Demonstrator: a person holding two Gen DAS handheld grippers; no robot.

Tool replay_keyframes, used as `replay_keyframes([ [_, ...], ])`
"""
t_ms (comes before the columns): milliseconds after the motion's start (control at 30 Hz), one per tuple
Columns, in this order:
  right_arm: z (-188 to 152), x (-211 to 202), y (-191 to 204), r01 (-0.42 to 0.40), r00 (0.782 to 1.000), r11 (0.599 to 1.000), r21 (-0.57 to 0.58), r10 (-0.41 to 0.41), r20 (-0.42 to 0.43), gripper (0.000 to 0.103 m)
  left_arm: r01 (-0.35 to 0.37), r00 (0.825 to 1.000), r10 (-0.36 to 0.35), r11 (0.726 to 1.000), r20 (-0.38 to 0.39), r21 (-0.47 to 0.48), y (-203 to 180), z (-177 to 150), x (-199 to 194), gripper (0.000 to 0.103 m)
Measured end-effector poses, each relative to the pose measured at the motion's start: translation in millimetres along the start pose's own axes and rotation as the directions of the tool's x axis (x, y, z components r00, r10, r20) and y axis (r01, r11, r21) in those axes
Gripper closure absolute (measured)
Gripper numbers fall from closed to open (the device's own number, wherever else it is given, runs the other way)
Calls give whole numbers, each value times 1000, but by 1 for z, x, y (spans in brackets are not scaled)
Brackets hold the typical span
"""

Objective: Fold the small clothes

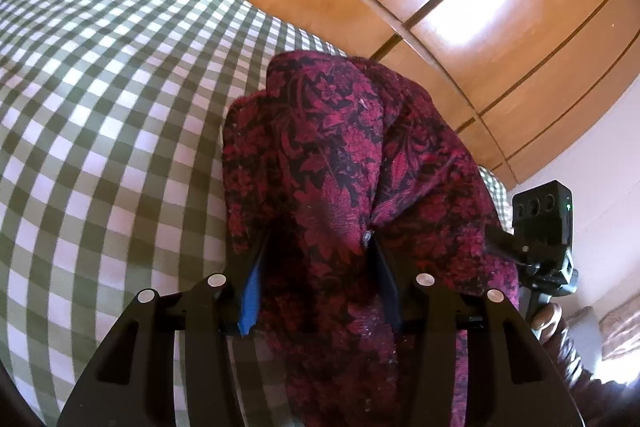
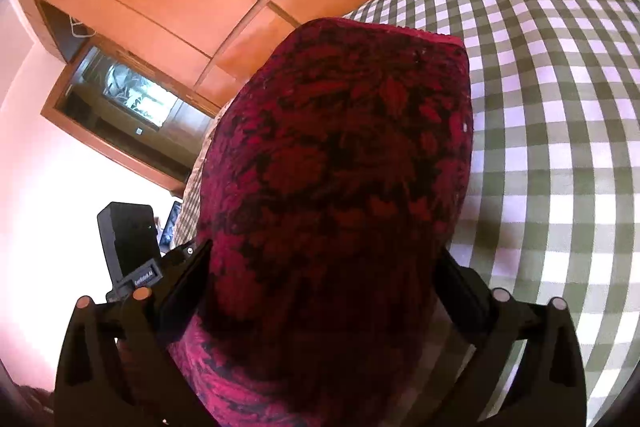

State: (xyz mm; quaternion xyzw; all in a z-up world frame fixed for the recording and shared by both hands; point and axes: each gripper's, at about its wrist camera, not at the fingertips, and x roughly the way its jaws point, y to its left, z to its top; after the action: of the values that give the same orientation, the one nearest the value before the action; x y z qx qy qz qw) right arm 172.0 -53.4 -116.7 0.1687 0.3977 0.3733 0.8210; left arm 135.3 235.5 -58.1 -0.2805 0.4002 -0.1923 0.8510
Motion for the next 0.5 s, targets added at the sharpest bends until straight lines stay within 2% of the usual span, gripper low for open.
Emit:
replay_keyframes([
  [67,-16,-10,10,16,1000,999,-38,-15,26,25,71,997,-71,997,-12,-8,-5,-3,-3,66],
  [100,-20,-15,16,21,999,998,-58,-19,38,26,92,996,-92,996,-19,13,-12,-7,-5,66],
  [200,-36,-30,32,30,997,995,-95,-23,72,32,90,996,-88,992,-35,85,-35,-18,-5,66],
  [333,-52,-65,37,38,992,994,-100,-25,126,38,175,984,-171,979,-49,104,-59,-23,0,67],
  [500,-70,-135,18,100,964,993,-56,-83,252,41,260,963,-239,945,-121,201,-128,-21,38,67],
])
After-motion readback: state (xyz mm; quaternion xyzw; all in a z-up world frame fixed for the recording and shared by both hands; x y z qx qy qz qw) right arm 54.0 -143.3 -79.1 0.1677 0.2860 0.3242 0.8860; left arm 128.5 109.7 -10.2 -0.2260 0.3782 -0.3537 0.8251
